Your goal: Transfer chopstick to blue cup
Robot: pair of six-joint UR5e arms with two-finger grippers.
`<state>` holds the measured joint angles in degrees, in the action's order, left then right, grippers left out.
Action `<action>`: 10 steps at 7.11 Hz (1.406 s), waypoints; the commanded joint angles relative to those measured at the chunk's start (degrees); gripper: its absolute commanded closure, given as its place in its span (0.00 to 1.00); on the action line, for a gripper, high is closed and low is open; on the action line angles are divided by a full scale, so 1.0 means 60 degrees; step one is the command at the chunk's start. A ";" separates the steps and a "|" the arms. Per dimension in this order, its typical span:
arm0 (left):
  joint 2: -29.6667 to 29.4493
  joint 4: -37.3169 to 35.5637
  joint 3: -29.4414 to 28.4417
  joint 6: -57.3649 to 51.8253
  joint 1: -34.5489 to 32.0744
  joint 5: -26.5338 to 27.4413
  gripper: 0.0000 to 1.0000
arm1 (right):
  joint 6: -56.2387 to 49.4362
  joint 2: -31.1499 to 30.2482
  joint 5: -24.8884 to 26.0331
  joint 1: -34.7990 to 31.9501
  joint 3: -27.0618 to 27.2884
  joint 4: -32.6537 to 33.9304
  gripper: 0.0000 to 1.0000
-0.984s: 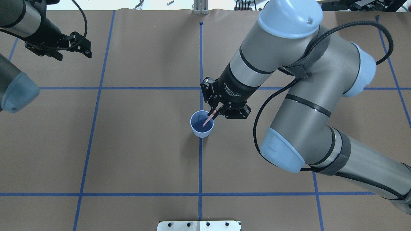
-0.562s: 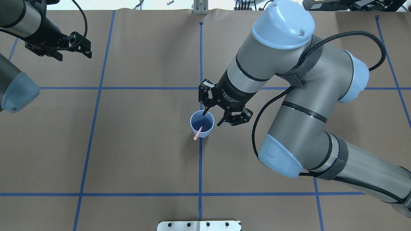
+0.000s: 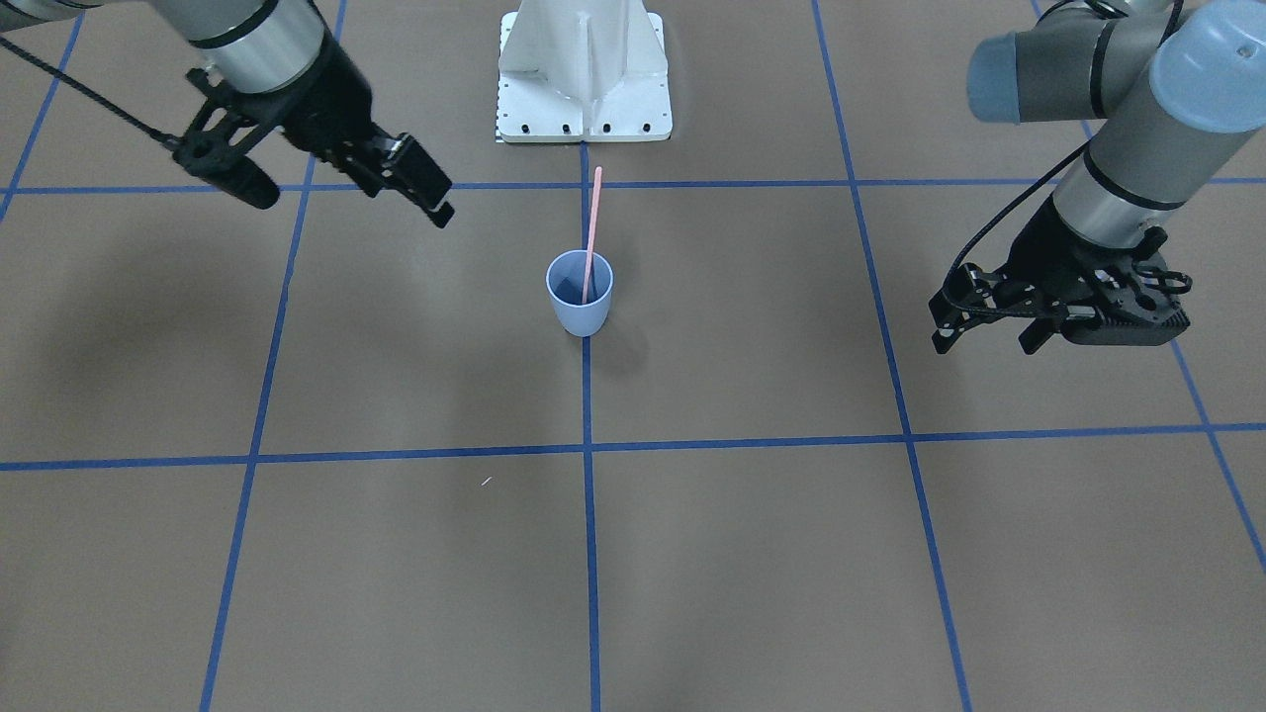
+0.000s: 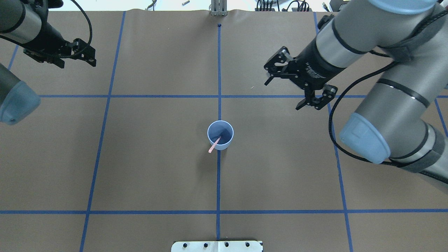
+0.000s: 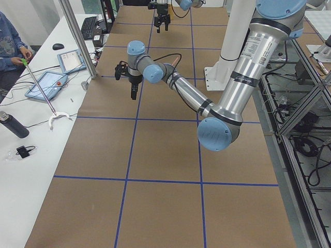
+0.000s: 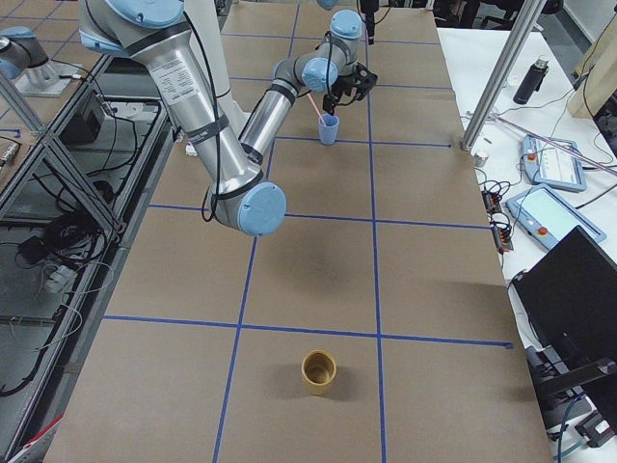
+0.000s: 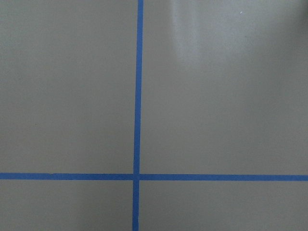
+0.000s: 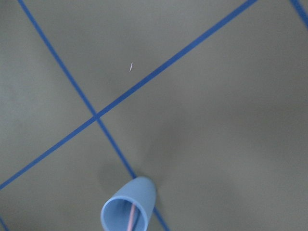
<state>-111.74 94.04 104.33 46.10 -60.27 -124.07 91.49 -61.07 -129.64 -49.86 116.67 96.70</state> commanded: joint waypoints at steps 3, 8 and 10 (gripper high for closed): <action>0.1144 -0.0058 -0.0102 -0.3557 -0.1406 -0.0006 0.02 | -0.8260 -0.3336 0.0176 -0.2685 -0.0605 -0.0192 0.00; 0.1777 -0.0015 -0.1464 -0.6950 -0.2919 -0.1236 0.02 | -1.0150 -0.5144 0.0161 -0.3848 -0.1560 -0.3474 0.00; 0.1821 -0.0044 -0.1465 -0.6922 -0.2905 -0.1251 0.02 | -1.1012 -0.5129 0.0060 -0.4052 -0.1603 -0.3314 0.00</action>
<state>-100.98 93.91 95.68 4.69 -77.69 -131.41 27.89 -91.79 -128.84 -73.23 107.16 76.48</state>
